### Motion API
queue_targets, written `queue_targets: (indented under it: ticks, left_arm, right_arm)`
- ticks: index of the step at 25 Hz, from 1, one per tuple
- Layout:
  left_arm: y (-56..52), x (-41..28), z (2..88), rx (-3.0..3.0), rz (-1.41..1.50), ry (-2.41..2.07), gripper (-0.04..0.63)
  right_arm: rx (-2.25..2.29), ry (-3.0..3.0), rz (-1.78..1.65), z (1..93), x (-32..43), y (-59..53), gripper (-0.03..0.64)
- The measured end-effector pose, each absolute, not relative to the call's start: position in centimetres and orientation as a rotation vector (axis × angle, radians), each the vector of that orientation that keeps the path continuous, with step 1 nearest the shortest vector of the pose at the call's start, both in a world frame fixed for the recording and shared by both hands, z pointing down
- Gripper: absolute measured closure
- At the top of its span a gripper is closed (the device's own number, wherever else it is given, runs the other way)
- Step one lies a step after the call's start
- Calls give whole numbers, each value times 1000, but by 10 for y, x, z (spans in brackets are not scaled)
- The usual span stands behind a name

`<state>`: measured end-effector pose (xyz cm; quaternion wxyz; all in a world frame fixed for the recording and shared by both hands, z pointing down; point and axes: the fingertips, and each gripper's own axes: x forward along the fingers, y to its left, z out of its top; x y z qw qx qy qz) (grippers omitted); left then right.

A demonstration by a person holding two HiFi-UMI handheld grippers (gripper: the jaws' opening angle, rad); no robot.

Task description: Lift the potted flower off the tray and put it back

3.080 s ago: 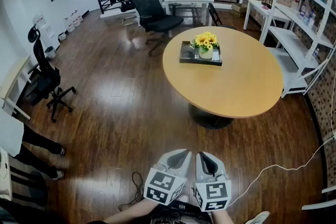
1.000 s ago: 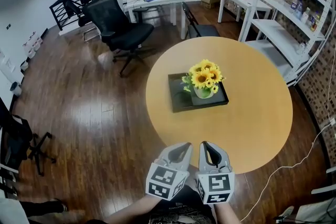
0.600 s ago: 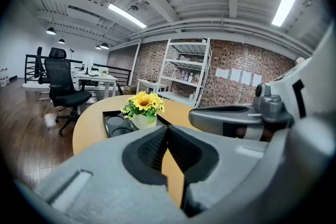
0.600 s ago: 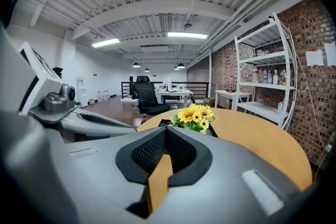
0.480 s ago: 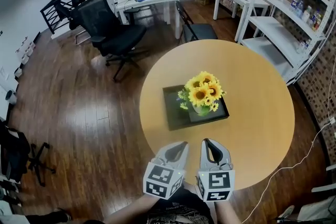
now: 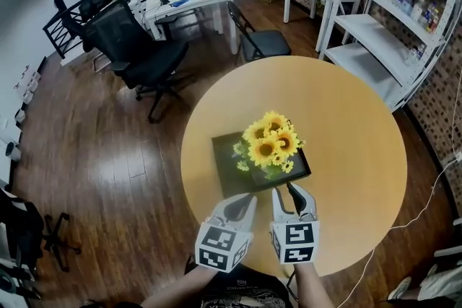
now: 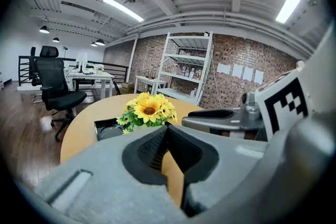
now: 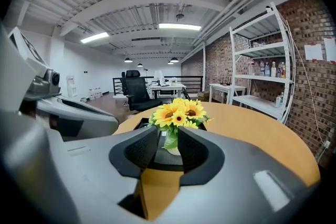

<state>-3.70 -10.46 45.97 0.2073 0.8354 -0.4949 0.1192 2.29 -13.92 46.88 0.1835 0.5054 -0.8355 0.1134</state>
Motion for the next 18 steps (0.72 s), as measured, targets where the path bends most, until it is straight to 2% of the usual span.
queue_targets:
  ticks: [9, 18]
  left_arm:
    - [-140, -37, 461, 2334, 353, -1364, 592]
    - [-169, -42, 464, 2362, 386, -1309, 591]
  right_arm:
    - [1378, -2307, 368, 501, 22, -178, 413]
    - [1363, -2256, 461, 536, 16, -209, 276]
